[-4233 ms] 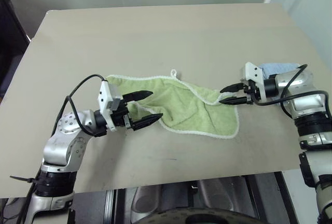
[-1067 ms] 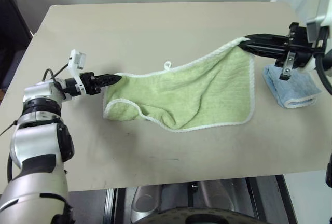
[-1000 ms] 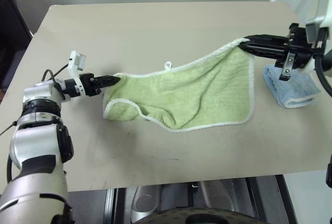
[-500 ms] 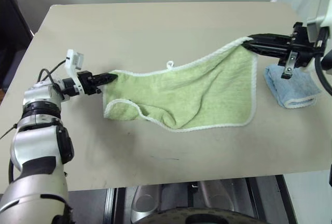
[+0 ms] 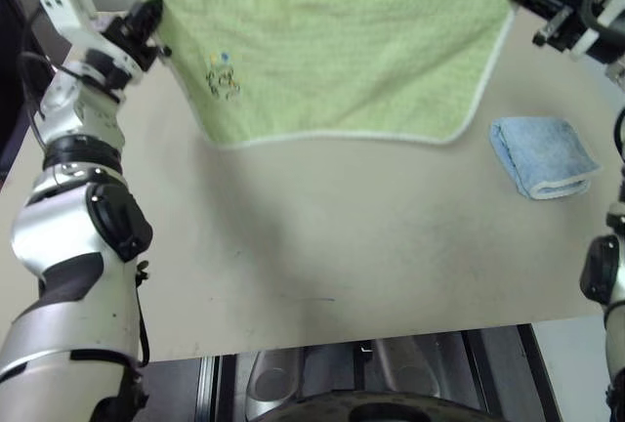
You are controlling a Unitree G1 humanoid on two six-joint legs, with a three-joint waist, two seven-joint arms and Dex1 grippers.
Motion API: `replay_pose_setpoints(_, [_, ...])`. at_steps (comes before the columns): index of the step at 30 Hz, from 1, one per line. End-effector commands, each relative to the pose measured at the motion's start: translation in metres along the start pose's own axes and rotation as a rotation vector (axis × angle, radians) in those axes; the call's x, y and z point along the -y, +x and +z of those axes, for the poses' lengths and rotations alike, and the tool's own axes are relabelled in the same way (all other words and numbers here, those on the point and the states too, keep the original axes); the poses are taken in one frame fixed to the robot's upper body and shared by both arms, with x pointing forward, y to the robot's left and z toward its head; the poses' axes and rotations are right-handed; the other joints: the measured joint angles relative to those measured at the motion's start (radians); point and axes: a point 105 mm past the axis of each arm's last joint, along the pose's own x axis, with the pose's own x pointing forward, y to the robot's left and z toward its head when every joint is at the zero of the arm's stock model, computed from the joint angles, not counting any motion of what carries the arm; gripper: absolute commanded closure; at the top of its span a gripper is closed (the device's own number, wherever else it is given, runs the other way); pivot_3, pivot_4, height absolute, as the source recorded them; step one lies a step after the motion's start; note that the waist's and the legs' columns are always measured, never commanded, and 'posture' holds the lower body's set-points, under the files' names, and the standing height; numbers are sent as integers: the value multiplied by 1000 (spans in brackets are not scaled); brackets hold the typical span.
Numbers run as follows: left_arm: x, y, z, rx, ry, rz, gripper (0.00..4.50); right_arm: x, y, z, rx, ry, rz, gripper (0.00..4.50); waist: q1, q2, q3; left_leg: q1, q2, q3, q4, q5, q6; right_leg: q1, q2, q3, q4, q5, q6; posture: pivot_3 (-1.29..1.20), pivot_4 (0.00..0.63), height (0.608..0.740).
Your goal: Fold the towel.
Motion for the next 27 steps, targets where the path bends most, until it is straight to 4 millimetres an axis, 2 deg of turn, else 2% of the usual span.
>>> replay_pose_setpoints(1, [-8, -2, 31, 85, 51, 30, 4160, 21, -2, 7, 60, -74, -82, 4500, -1, 0, 0, 0, 0, 0, -1, 0, 0, -1, 0, 0, 0, 0, -1, 0, 150, 703])
replay_pose_setpoints(4, [-5, -8, 40, 74, 62, -64, 4160, 18, -6, -1, 74, -72, -50, 4500, -2, 0, 0, -4, 0, 1, -1, 0, 0, -5, 0, -1, 0, -1, -1, 0, 150, 703])
replay_pose_setpoints(6, [-3, -18, 32, -7, 110, -163, 4160, 3, -14, -12, 65, -66, 37, 4500, -3, 0, 0, -10, 1, 1, -1, 1, -1, -10, 0, -1, 1, 0, -2, 0, 150, 703])
replay_pose_setpoints(8, [-7, -33, 21, -100, 137, -221, 4160, -14, -27, -23, 36, -47, 128, 4500, -3, 0, 0, -14, 2, 0, 0, 5, -10, -13, 0, -2, 0, 1, -2, 0, 150, 703])
replay_pose_setpoints(12, [-17, -71, -3, -316, 180, -350, 4160, -54, -59, -43, -41, -2, 261, 4500, 2, 1, 1, -16, 1, 3, 0, 3, -12, -16, -1, -2, 1, 0, -2, 0, 150, 703])
replay_pose_setpoints(17, [-21, -105, -14, -437, 156, -450, 4160, -85, -92, -51, -106, 97, 288, 4500, 3, 0, 0, -19, 1, 3, 6, 2, -10, -15, -1, -2, 0, 0, -1, 0, 150, 703])
replay_pose_setpoints(20, [-20, -123, -19, -502, 132, -515, 4160, -98, -112, -60, -176, 163, 289, 4500, 2, -1, 0, -12, 1, 2, 7, -5, 2, -8, -1, -2, 0, -2, -5, 0, 150, 703])
replay_pose_setpoints(21, [-20, -131, -26, -543, 124, -535, 4160, -103, -120, -65, -217, 206, 299, 4500, 2, -1, 0, -10, 1, 2, 7, -5, 2, -5, -1, -2, 0, -5, -9, 0, 150, 703])
replay_pose_setpoints(24, [-21, -154, -46, -629, 81, -555, 4160, -120, -139, -76, -307, 271, 330, 4500, 2, -1, 0, 2, 0, 2, 5, -8, 4, 5, -2, -1, 0, -6, -9, 0, 150, 703])
replay_pose_setpoints(27, [-20, -175, -59, -686, 12, -546, 4160, -135, -154, -81, -347, 304, 345, 4500, 2, -2, -1, 5, 0, 1, 4, -8, 3, 8, -1, -1, 0, -8, -6, 0, 150, 703])
